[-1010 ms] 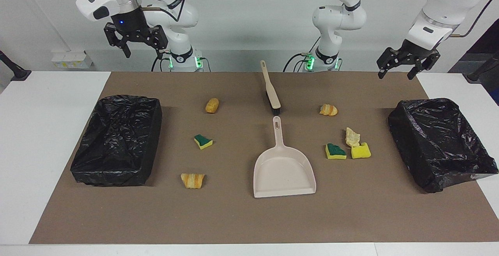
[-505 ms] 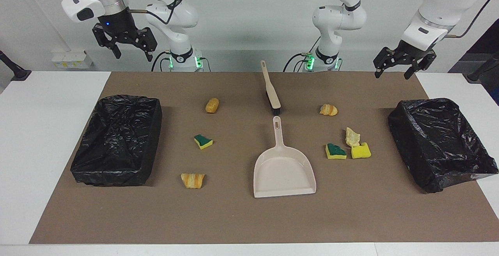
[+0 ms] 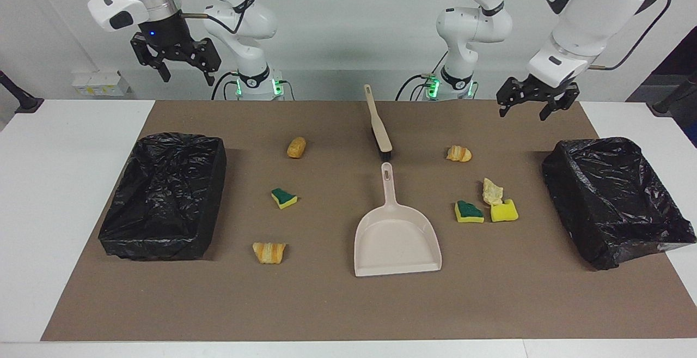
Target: Sweep and dump trash in bin
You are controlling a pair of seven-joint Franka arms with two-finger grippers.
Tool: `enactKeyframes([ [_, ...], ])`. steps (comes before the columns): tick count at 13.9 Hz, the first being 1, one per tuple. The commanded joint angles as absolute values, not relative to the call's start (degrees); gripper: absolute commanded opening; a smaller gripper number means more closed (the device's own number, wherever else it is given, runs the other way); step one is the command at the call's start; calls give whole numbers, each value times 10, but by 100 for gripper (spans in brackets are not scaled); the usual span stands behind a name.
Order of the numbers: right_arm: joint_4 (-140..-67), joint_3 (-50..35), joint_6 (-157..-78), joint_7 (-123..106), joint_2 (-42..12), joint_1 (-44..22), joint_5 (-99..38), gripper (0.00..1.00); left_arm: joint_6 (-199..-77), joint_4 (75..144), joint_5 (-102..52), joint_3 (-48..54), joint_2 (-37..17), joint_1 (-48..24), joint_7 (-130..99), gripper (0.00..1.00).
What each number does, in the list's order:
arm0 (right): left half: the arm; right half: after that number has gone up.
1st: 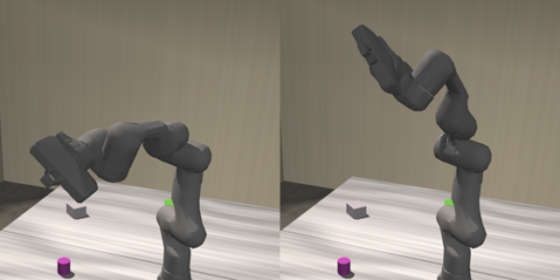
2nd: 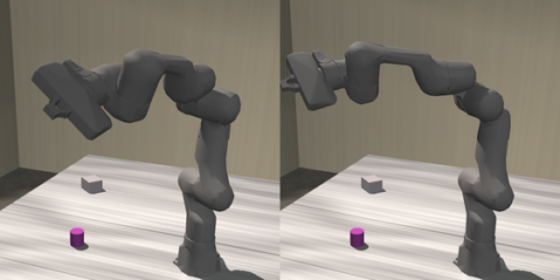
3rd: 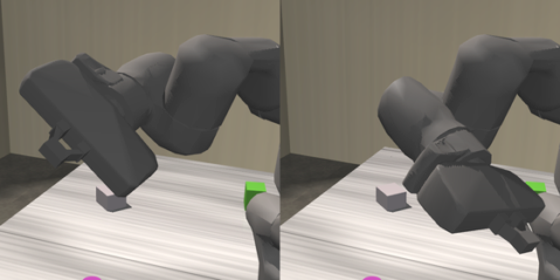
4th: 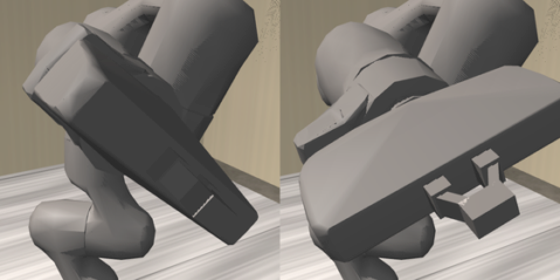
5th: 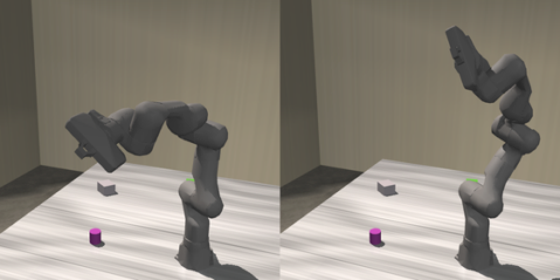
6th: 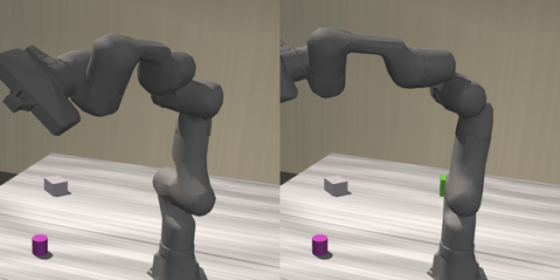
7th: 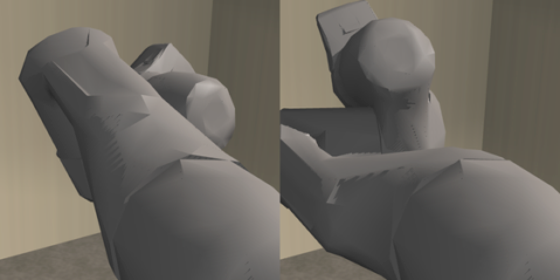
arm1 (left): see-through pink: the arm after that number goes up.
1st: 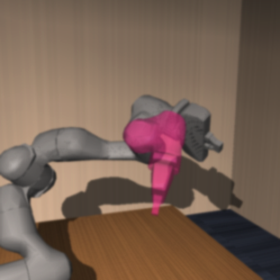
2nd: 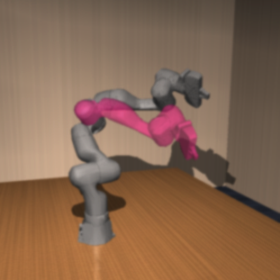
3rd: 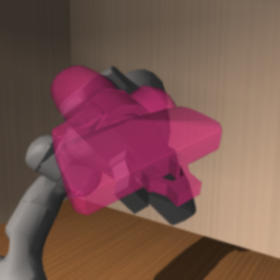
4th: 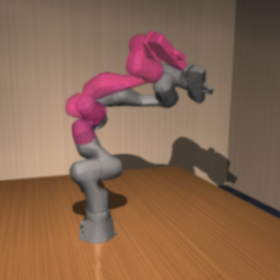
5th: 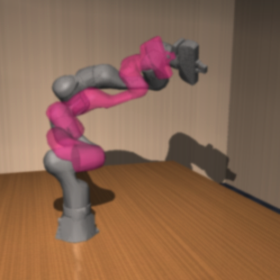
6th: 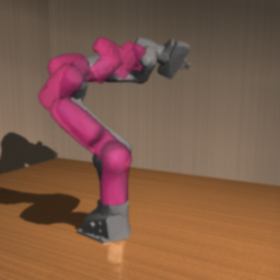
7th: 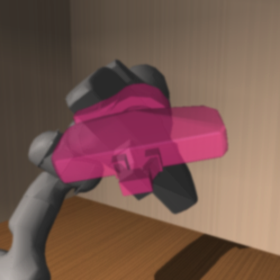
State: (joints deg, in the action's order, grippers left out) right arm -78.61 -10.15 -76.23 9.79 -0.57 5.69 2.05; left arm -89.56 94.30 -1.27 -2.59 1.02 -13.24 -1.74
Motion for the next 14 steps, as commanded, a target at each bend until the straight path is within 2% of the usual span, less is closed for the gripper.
enactKeyframes([
  [1, -778, -107, -745, 101, -8, 60, 20, 100, -948, 1031, -13, -32, 54, -184, -80, 100],
  [5, -784, -110, -786, 118, -13, 41, 21, 100, -1024, 1127, -14, -31, 75, -257, -141, 100],
  [8, -781, -109, -828, 188, -42, -16, 32, 100, -1051, 1179, -17, -31, 90, -313, -219, 100],
  [11, -770, -106, -871, 254, -103, -74, 37, 100, -1106, 1246, -19, -30, 114, -375, -292, 100],
  [14, -713, -106, -902, 311, -179, -134, 61, 100, -1184, 1332, -19, -31, 143, -442, -371, 100],
])
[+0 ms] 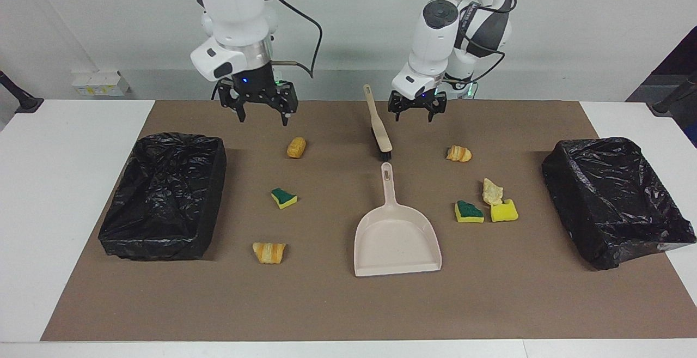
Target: Sweep and dump trash in bin
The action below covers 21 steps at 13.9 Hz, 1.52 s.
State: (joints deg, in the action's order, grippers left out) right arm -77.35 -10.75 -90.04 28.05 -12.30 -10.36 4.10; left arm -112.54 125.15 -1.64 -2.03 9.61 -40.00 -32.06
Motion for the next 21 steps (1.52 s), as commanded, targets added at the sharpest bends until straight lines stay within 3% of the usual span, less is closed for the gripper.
enactKeyframes([
  [1, -688, -106, -910, 346, -214, -163, 72, 100, -1220, 1359, -19, -31, 145, -469, -410, 100],
  [3, -663, -106, -965, 408, -266, -206, 75, 100, -1267, 1398, -19, -31, 145, -503, -439, 100],
  [10, -666, -105, -1053, 446, -369, -316, 133, 100, -1374, 1502, -19, -30, 172, -598, -511, 100],
  [13, -685, -112, -1077, 420, -375, -316, 154, 100, -1383, 1510, -19, -30, 167, -609, -514, 100],
  [16, -729, -112, -1131, 367, -370, -308, 149, 100, -1384, 1511, -19, -30, 167, -609, -514, 79],
  [21, -789, -112, -1184, 367, -362, -314, 148, 100, -1383, 1510, -19, -30, 166, -609, -512, 75],
])
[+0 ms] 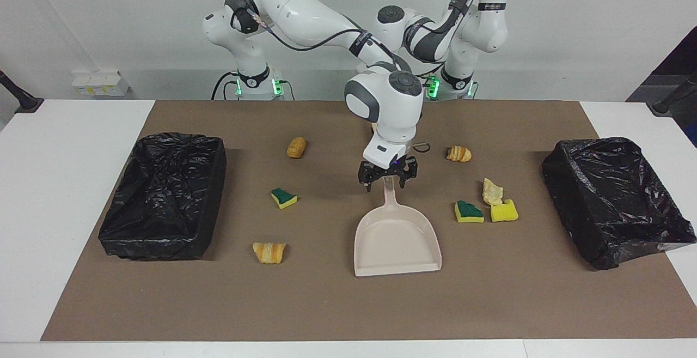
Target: Sweep and dump trash in bin
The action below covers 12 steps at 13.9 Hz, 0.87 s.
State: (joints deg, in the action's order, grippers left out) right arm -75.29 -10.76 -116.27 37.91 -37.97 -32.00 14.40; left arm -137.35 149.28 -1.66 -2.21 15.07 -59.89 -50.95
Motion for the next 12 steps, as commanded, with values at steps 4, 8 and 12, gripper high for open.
enactKeyframes([
  [4, -812, -112, -1185, 365, -349, -315, 148, 99, -1376, 1510, -19, -29, 167, -609, -505, 64],
  [8, -813, -112, -1185, 370, -349, -315, 147, 85, -1375, 1510, -19, -29, 167, -608, -505, 62],
  [12, -809, -112, -1183, 387, -348, -318, 147, 21, -1375, 1510, -19, -29, 168, -608, -503, 62],
])
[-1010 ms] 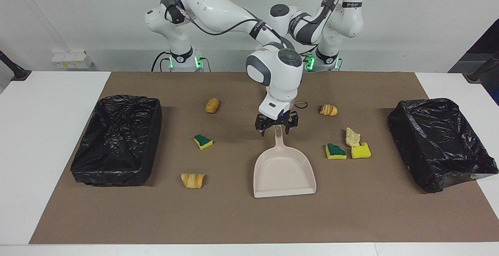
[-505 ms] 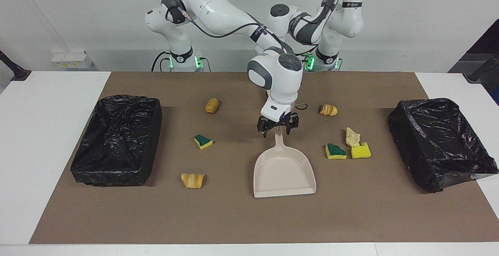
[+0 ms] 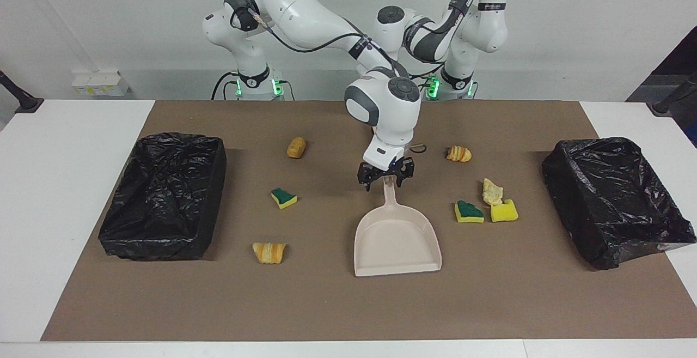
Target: Sweep and dump trash in bin
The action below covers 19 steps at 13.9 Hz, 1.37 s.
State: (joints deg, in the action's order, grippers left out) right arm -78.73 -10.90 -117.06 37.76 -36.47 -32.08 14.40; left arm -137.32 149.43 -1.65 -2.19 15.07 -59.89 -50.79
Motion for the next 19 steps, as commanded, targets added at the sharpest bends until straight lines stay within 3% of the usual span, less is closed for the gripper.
enactKeyframes([
  [1, -809, -112, -1183, 387, -349, -319, 148, 4, -1375, 1510, -19, -29, 168, -608, -503, 60],
  [2, -807, -112, -1184, 383, -347, -320, 148, 0, -1374, 1510, -19, -29, 168, -608, -503, 58],
  [4, -808, -113, -1183, 364, -338, -317, 149, 0, -1370, 1510, -21, -29, 168, -608, -501, 42],
  [6, -807, -113, -1183, 314, -327, -312, 147, 0, -1369, 1510, -22, -29, 168, -609, -501, 18],
  [7, -807, -113, -1182, 308, -320, -310, 147, 0, -1368, 1510, -22, -28, 168, -609, -502, 0],
  [13, -812, -113, -1146, 107, -277, -266, 138, 0, -1282, 1475, -23, -38, 170, -594, -499, 0],
  [19, -827, -116, -1119, -130, -257, -243, 102, 0, -1171, 1430, -17, -40, 209, -466, -412, 0],
])
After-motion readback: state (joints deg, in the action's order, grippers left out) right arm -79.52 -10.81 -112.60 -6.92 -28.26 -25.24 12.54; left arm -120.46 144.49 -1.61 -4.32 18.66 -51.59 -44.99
